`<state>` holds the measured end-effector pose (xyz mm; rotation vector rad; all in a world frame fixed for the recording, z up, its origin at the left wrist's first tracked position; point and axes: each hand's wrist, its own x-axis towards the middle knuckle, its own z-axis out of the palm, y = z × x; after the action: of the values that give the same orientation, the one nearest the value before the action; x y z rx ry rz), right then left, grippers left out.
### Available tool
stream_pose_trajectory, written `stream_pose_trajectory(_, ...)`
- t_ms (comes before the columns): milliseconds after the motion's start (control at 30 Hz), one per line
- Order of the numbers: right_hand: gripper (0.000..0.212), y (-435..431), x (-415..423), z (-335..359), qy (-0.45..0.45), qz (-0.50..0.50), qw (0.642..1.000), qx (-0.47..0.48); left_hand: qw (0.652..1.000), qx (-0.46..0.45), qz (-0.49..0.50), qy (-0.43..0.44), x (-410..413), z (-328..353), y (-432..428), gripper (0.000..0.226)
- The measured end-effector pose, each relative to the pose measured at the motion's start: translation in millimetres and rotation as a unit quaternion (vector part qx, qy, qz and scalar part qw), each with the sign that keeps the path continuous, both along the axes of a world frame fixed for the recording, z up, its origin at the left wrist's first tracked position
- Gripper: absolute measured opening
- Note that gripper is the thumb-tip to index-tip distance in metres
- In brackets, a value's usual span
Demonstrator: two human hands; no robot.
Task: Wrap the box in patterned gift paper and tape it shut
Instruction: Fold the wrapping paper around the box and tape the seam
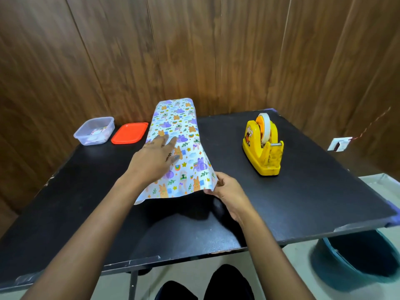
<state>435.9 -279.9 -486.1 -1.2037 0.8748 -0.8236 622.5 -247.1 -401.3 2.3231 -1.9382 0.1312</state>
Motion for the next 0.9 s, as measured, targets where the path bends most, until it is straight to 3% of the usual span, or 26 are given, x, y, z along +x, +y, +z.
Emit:
stream_pose_trajectory(100,0.010,6,14,-4,0.119,-0.108,0.982,-0.101,1.000,-0.004,-0.001,0.000,-1,-1,1,0.057)
stream_pose_trajectory(300,0.029,5,19,-12,0.218,-0.178,0.940,-0.193,1.000,-0.011,-0.002,0.001,-1,-2,0,0.056)
stream_pose_trajectory(500,0.017,4,17,-16,0.202,-0.158,0.947,-0.195,1.000,-0.018,-0.001,-0.002,1,-4,-1,0.055)
stream_pose_trajectory(600,0.033,7,13,-15,0.198,-0.140,0.944,-0.221,1.000,-0.019,-0.002,-0.006,1,-4,-1,0.055)
stream_pose_trajectory(767,0.040,5,-2,-12,0.205,-0.091,0.947,-0.229,1.000,-0.009,-0.016,-0.006,4,-2,-1,0.058)
stream_pose_trajectory(900,0.044,2,-10,13,0.144,-0.145,0.955,-0.217,0.998,-0.004,-0.029,-0.054,2,-3,4,0.071)
